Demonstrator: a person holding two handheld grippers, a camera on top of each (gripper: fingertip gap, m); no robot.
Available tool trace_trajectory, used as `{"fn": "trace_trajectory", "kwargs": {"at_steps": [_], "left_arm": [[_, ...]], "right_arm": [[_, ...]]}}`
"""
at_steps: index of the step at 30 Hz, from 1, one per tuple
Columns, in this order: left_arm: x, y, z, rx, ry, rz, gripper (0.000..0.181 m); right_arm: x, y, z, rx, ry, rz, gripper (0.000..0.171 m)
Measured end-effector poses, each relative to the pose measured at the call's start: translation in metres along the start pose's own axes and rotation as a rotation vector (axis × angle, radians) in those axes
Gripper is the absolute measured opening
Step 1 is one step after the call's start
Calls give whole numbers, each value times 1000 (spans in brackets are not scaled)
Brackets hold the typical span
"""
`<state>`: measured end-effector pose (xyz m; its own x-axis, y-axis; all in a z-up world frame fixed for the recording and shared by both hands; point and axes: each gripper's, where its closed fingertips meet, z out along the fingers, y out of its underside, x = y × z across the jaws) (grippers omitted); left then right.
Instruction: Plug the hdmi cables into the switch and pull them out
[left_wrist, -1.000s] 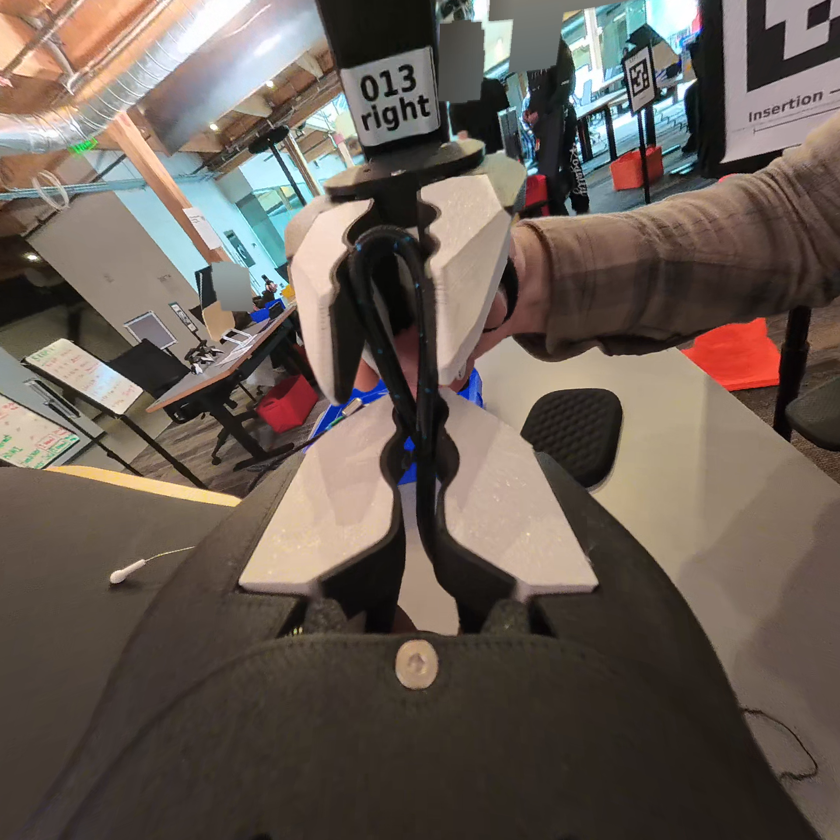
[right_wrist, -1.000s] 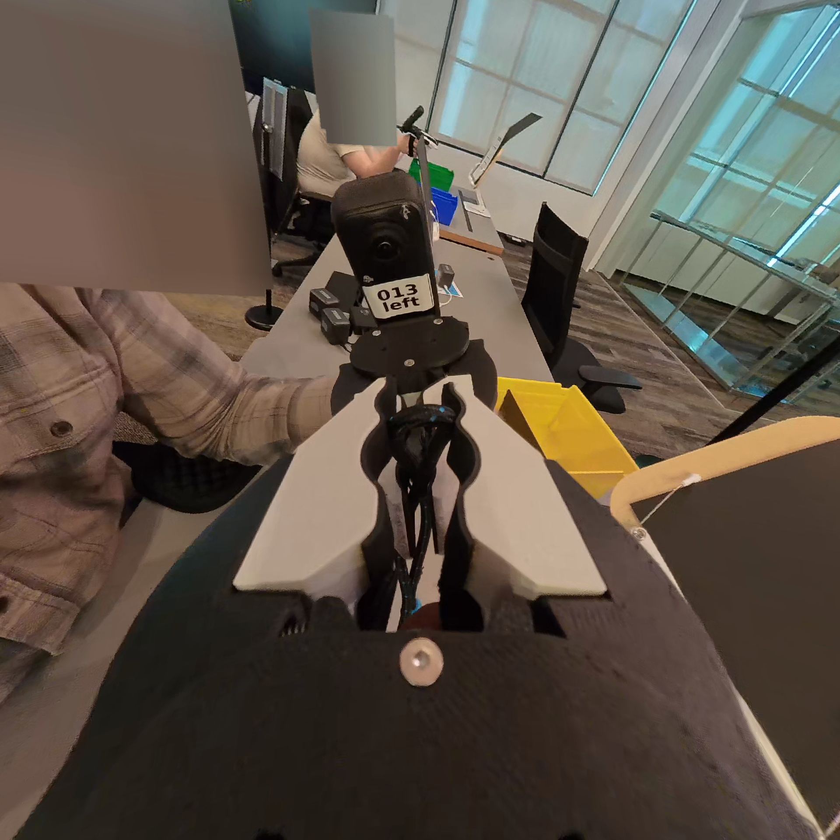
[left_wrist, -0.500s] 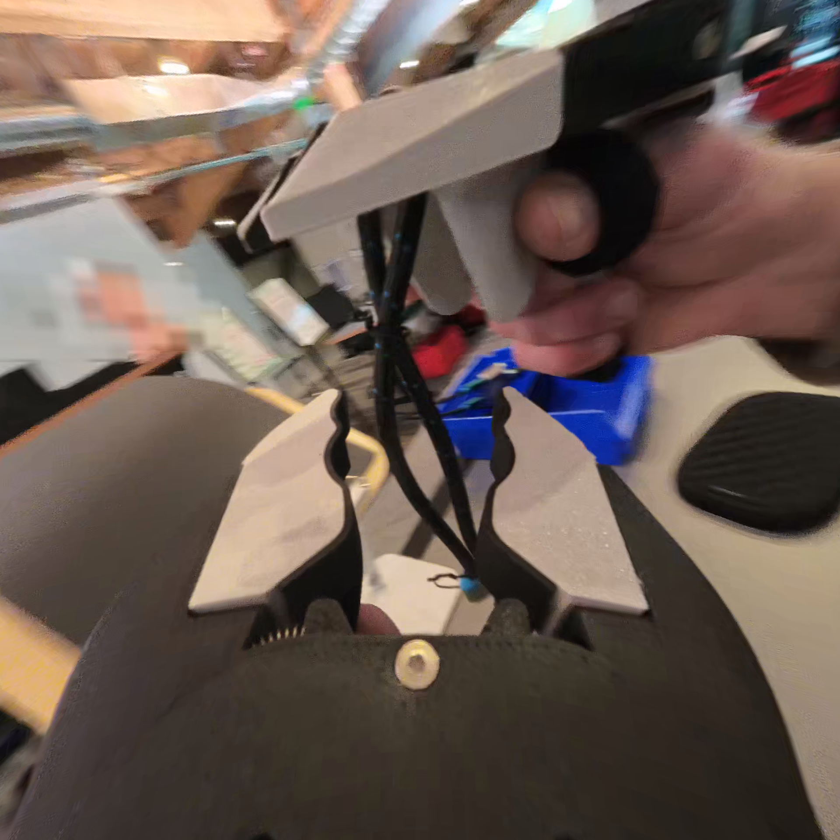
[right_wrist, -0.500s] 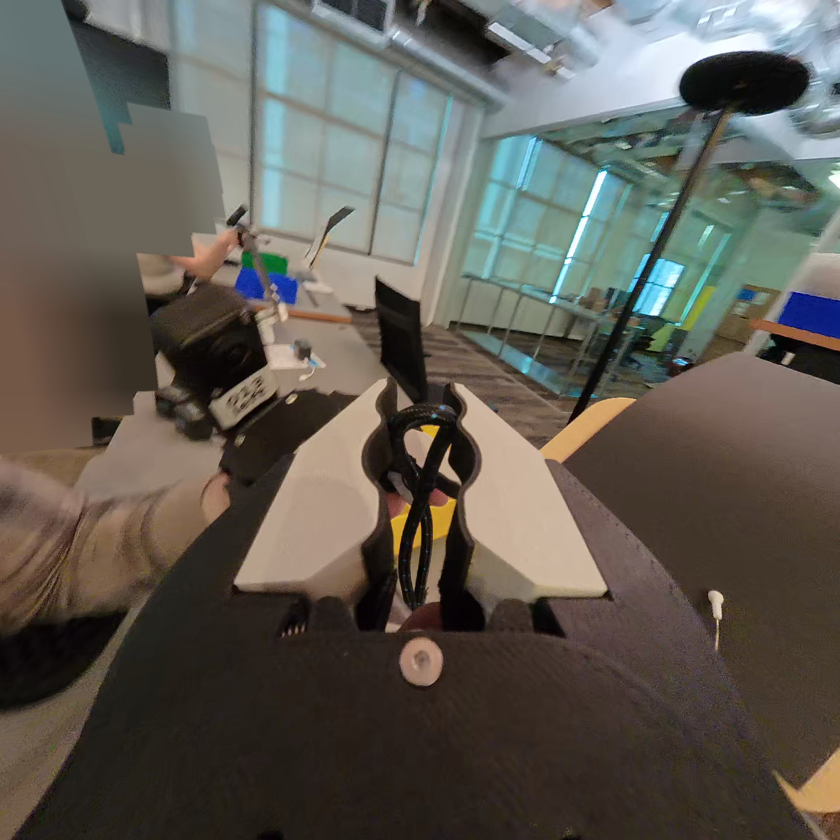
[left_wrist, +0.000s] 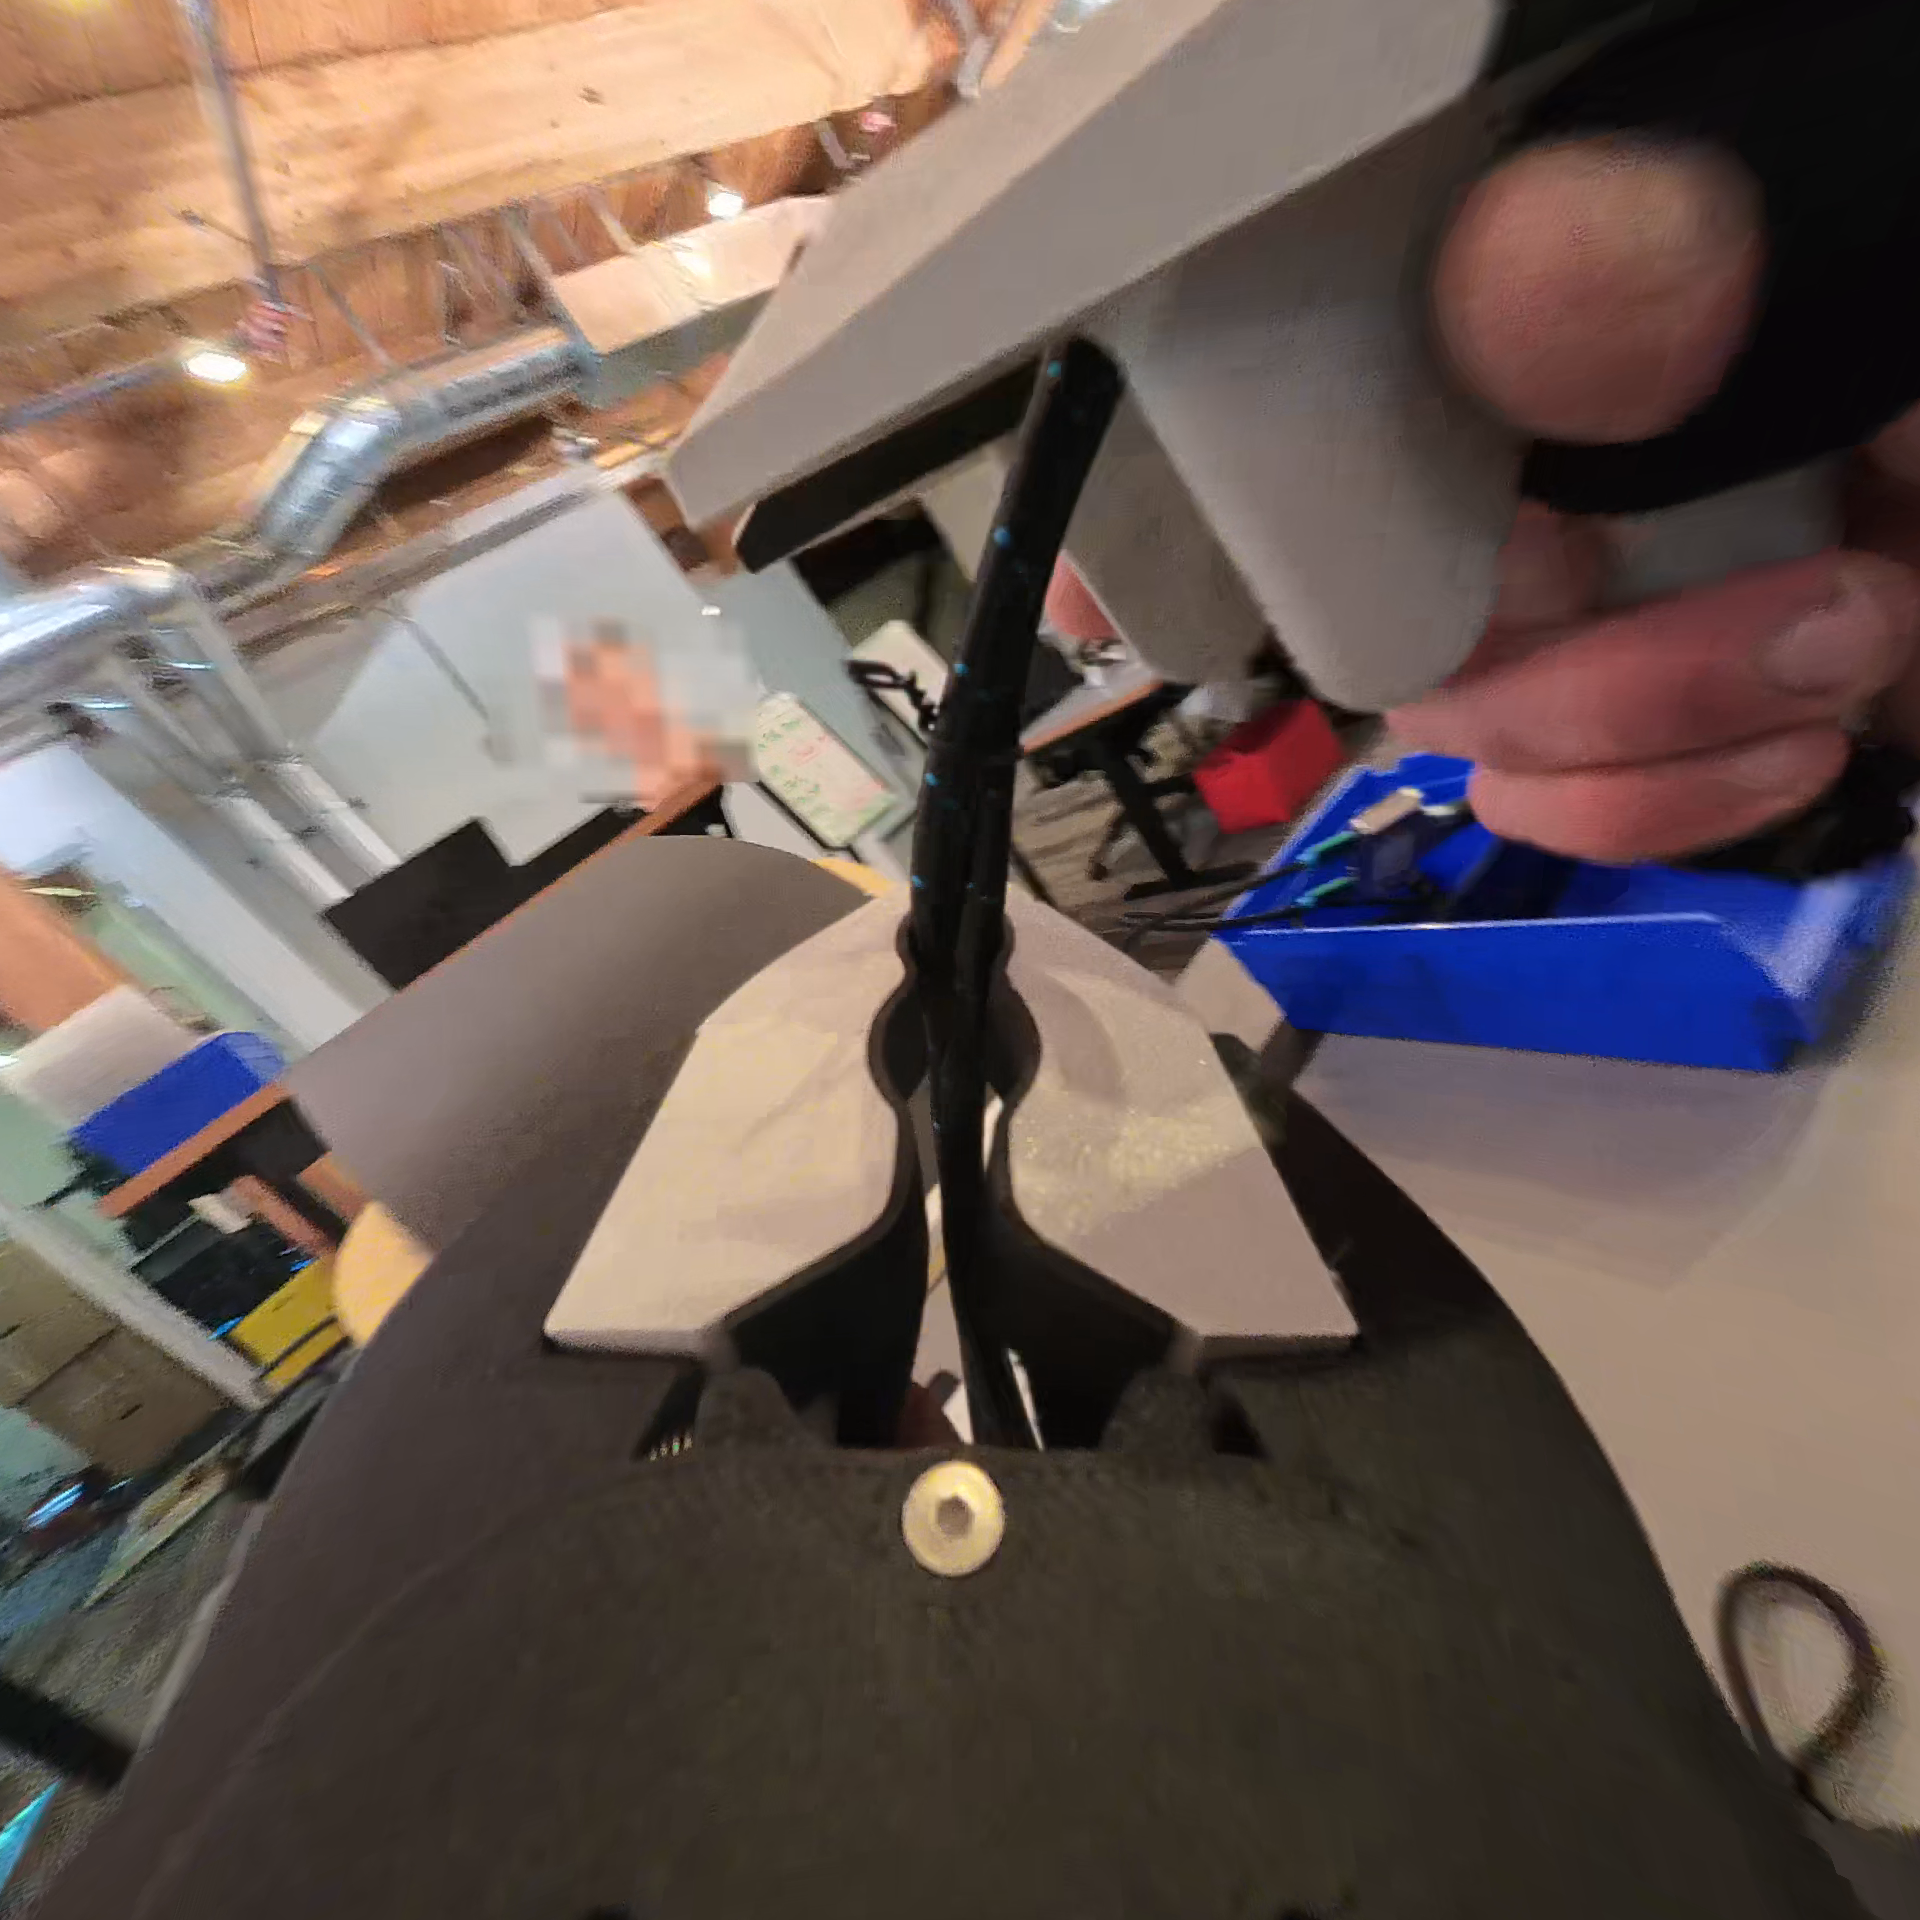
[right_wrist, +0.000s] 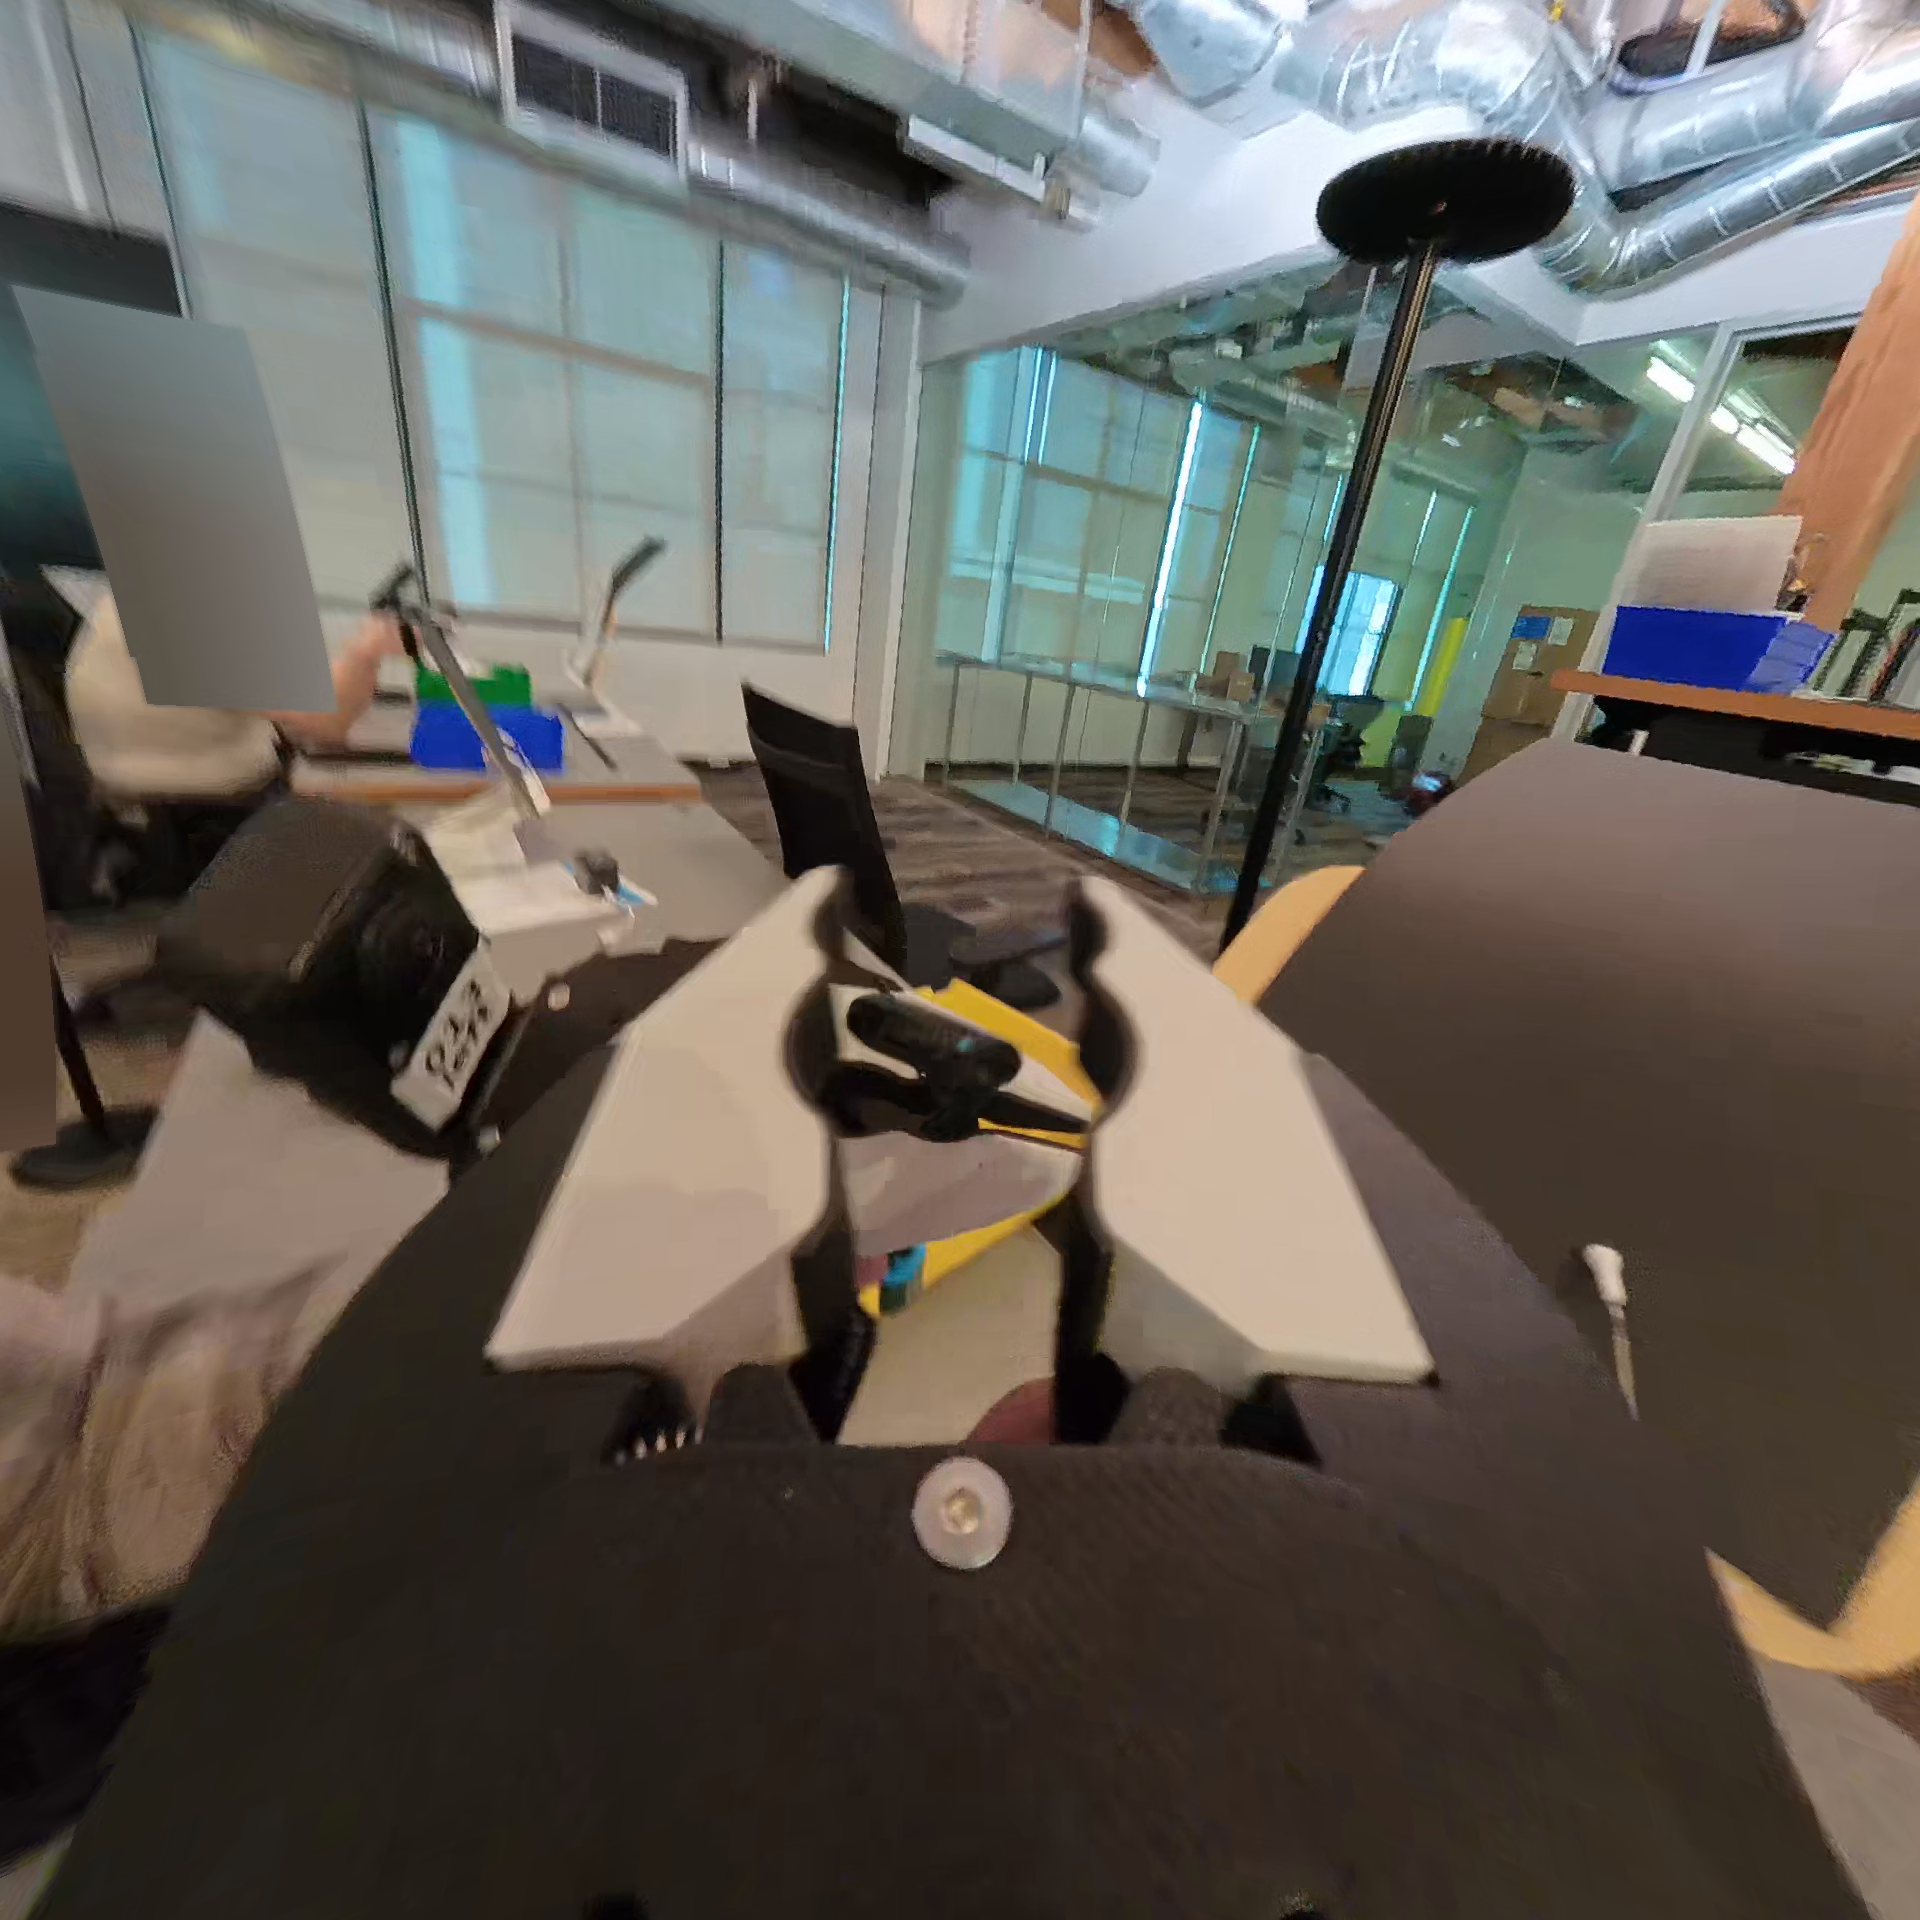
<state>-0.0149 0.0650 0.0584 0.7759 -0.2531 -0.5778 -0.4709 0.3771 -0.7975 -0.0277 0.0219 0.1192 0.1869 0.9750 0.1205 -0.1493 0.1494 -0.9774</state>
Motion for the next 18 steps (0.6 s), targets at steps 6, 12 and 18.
{"fn": "trace_trajectory", "kwargs": {"at_steps": [6, 12, 18], "left_arm": [[-29, -3, -12, -2, -130, 196, 5], [-22, -6, -8, -70, -293, 529, 5], [-10, -18, -9, -50, -329, 641, 5]], "right_arm": [[-7, -10, -35, -263, 37, -514, 54], [-22, 5, -48, -656, 113, -1027, 37], [-15, 30, -44, -748, 65, -924, 7]]}}
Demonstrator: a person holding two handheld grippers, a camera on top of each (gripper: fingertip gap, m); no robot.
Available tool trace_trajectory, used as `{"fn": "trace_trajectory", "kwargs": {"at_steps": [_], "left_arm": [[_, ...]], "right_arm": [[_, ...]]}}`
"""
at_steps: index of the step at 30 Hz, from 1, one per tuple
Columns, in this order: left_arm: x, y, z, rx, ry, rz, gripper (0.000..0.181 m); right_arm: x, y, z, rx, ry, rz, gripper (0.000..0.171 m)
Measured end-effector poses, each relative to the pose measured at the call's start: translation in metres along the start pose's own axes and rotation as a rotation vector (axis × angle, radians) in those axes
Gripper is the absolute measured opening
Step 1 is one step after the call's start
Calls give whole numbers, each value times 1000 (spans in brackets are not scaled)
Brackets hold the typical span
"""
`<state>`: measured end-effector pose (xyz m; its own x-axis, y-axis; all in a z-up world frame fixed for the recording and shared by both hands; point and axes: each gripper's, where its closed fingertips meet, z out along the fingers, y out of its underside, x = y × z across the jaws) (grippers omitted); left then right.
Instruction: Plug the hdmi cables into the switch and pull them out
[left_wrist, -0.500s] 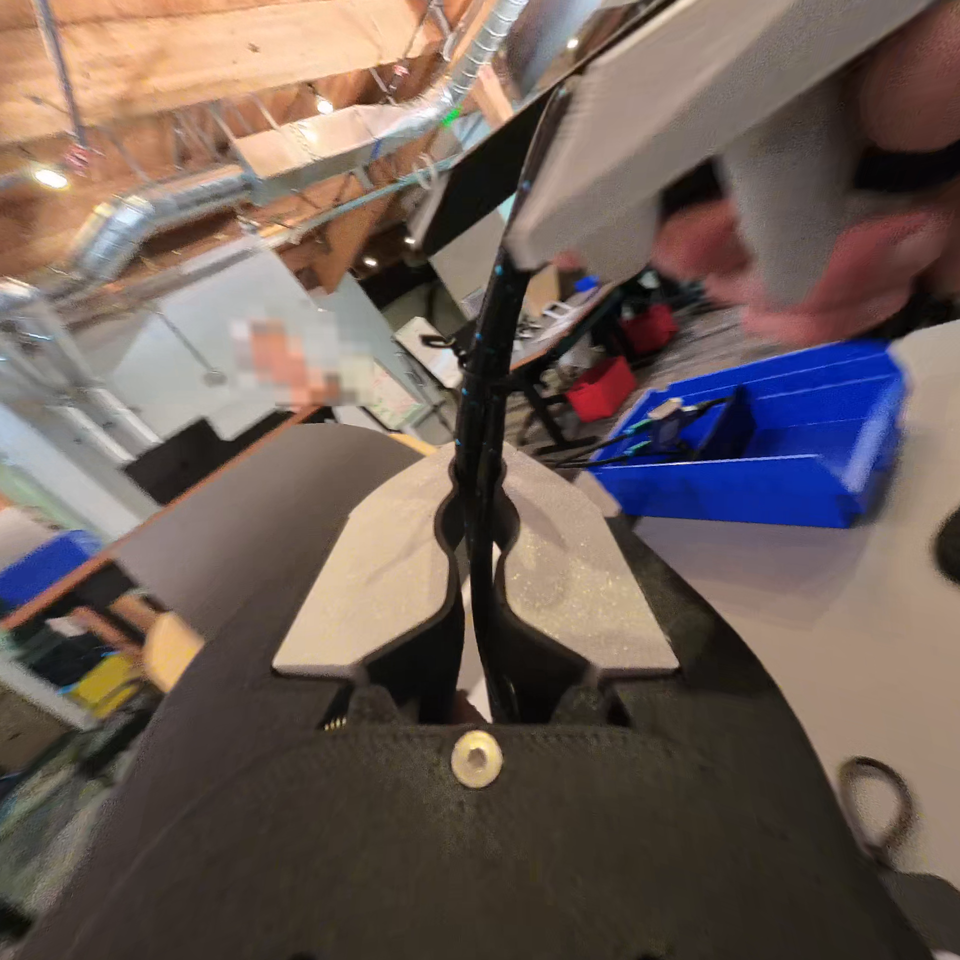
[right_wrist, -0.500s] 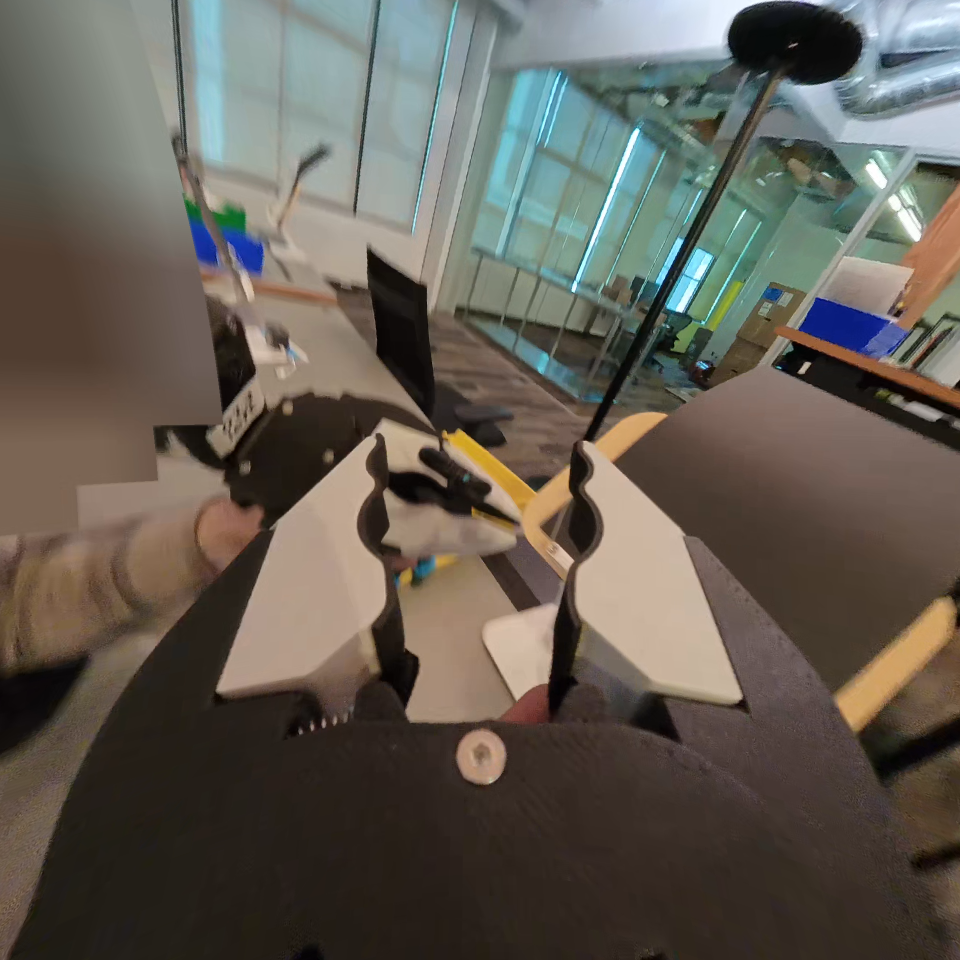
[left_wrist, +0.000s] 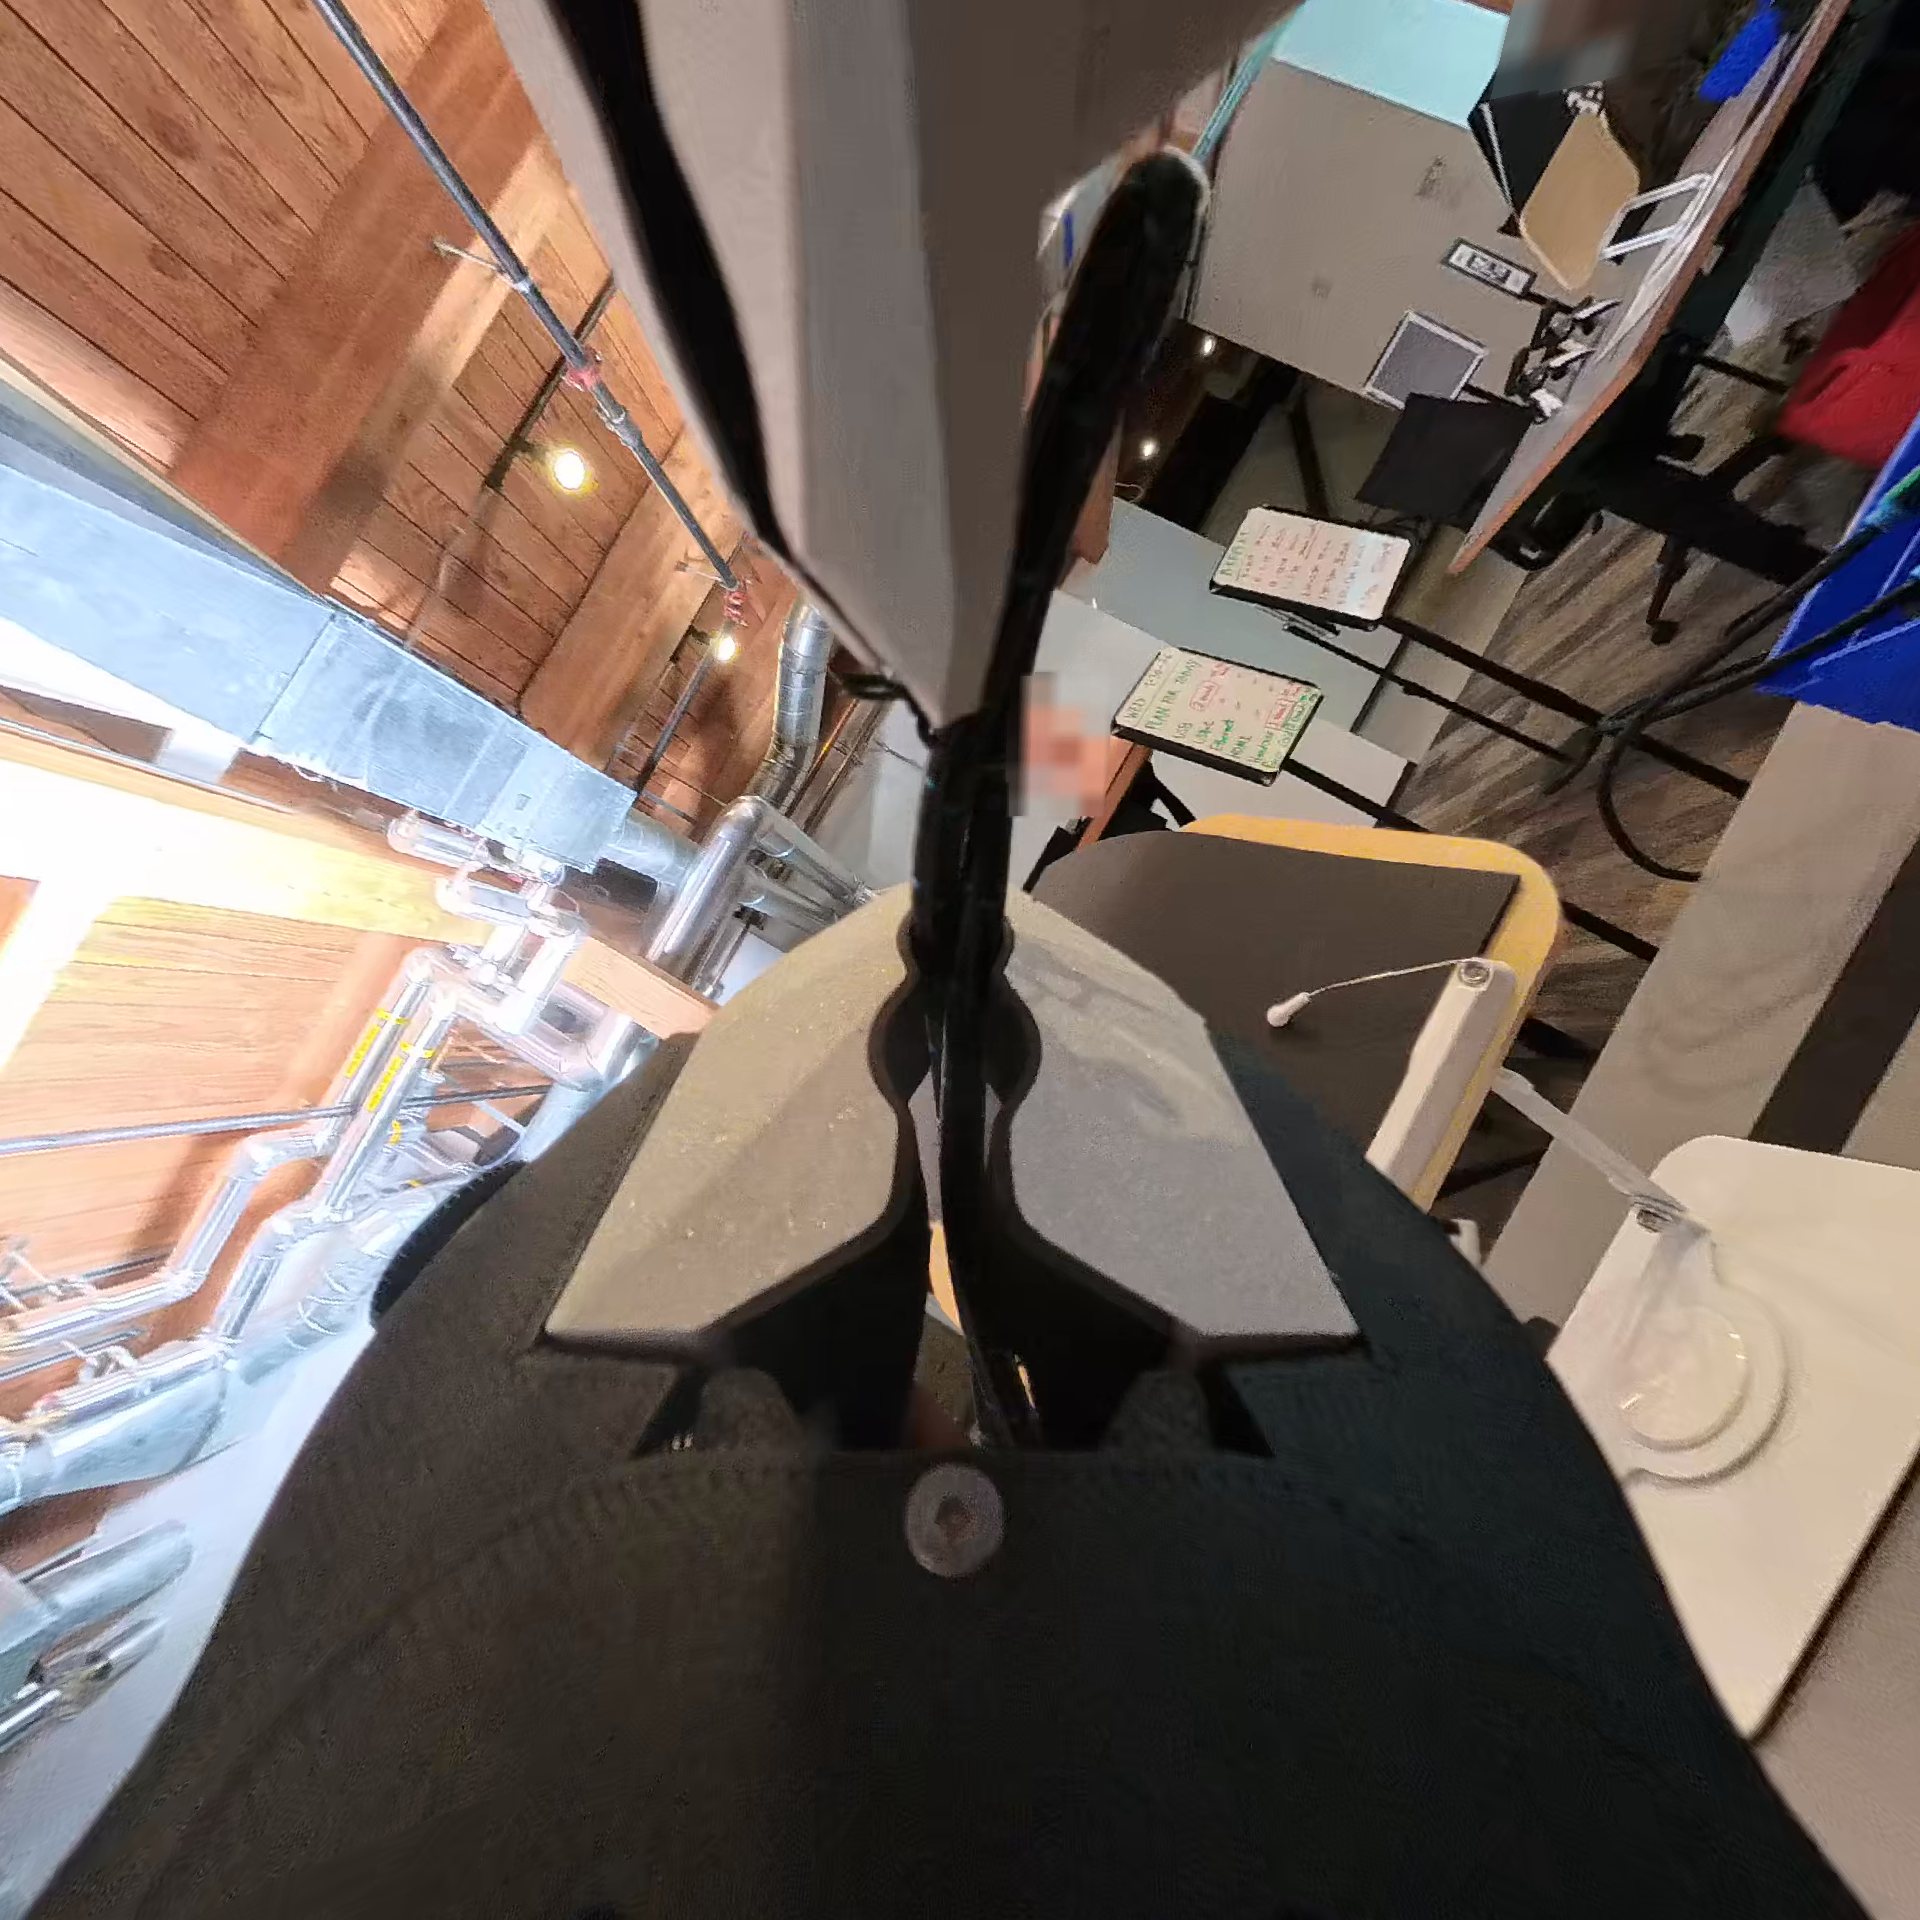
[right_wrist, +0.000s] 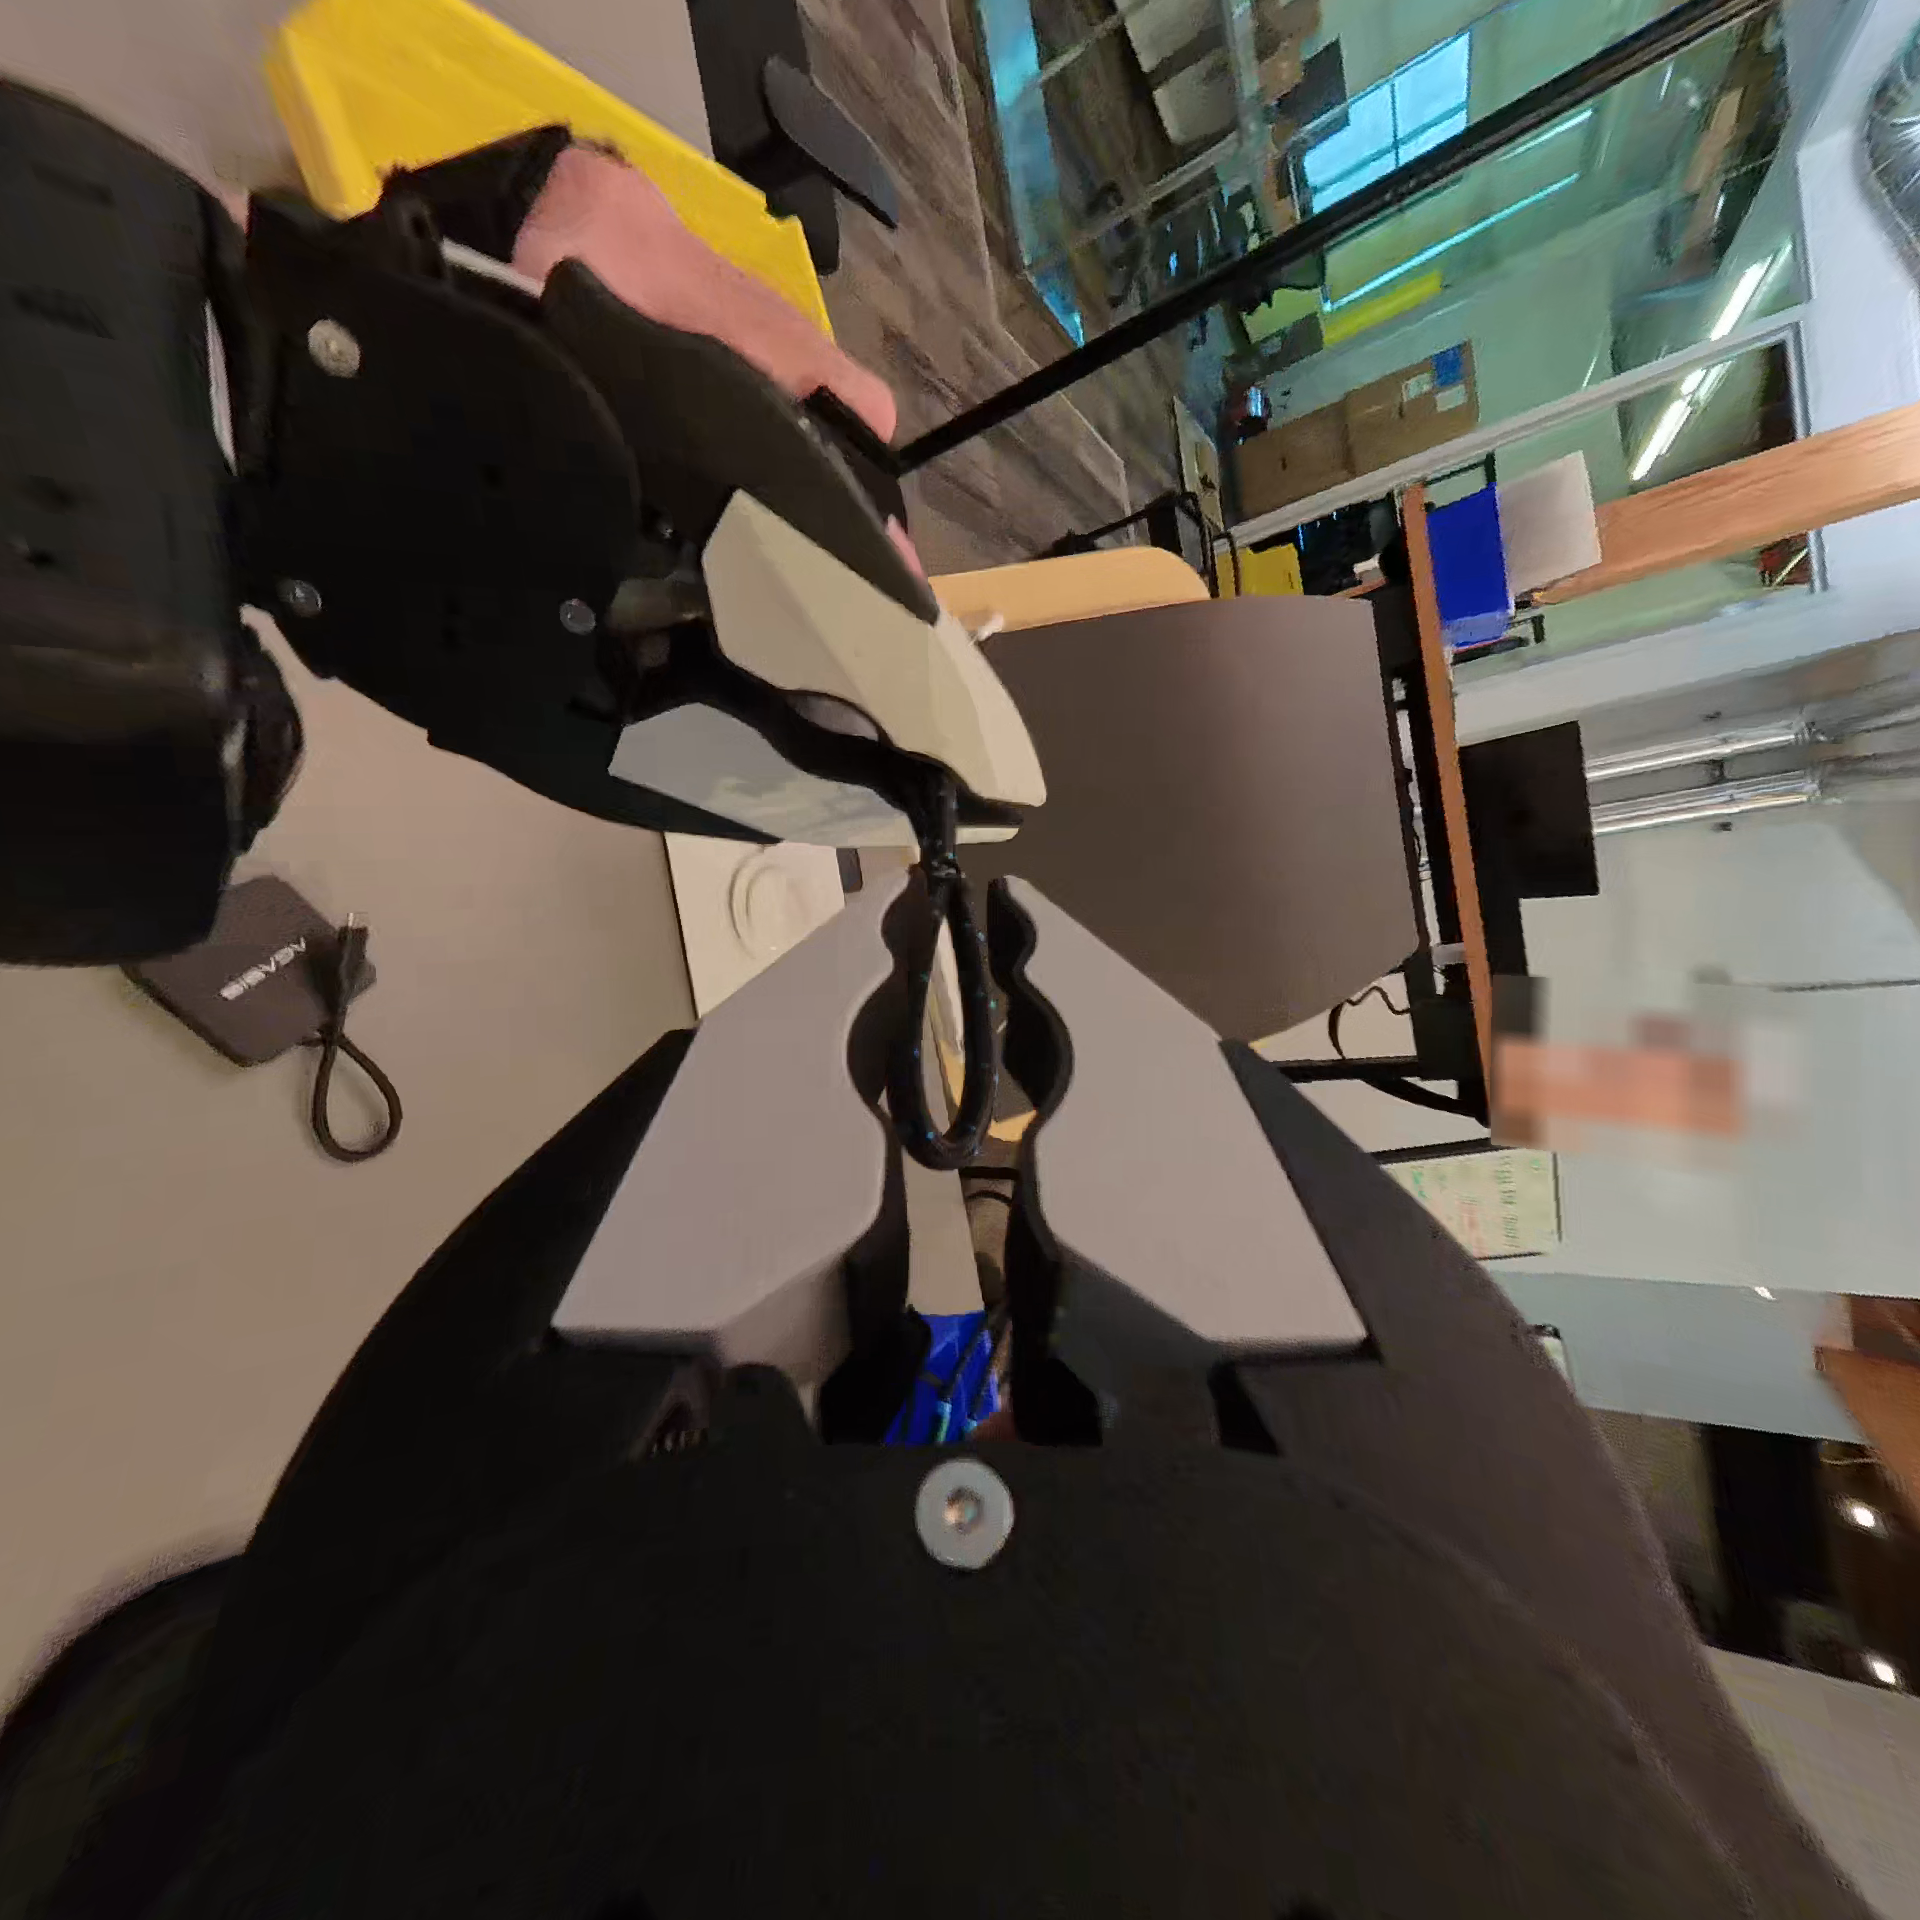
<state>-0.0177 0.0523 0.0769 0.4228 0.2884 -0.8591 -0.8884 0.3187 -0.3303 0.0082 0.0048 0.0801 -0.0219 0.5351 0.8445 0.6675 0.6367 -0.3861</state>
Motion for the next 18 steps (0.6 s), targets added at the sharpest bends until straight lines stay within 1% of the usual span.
{"fn": "trace_trajectory", "kwargs": {"at_steps": [6, 8, 11, 13, 16, 18], "left_arm": [[8, -6, -1, 19, 18, 33, 5], [13, -11, -2, 39, 33, 50, 5], [16, -13, -2, 54, 38, 51, 5], [14, -15, -3, 64, 21, 54, 5], [13, -17, -5, 94, 22, 40, 5], [17, -19, -6, 116, 45, 23, 5]], "right_arm": [[-6, 8, 3, -29, -49, -1, 11], [-14, 7, 5, -7, -101, 7, 9], [-14, 10, 6, 0, -125, 71, 1], [-14, 9, 4, 32, -146, 132, 1], [-19, 7, 1, 97, -190, 208, 8], [-20, 8, -3, 125, -205, 202, 9]]}}
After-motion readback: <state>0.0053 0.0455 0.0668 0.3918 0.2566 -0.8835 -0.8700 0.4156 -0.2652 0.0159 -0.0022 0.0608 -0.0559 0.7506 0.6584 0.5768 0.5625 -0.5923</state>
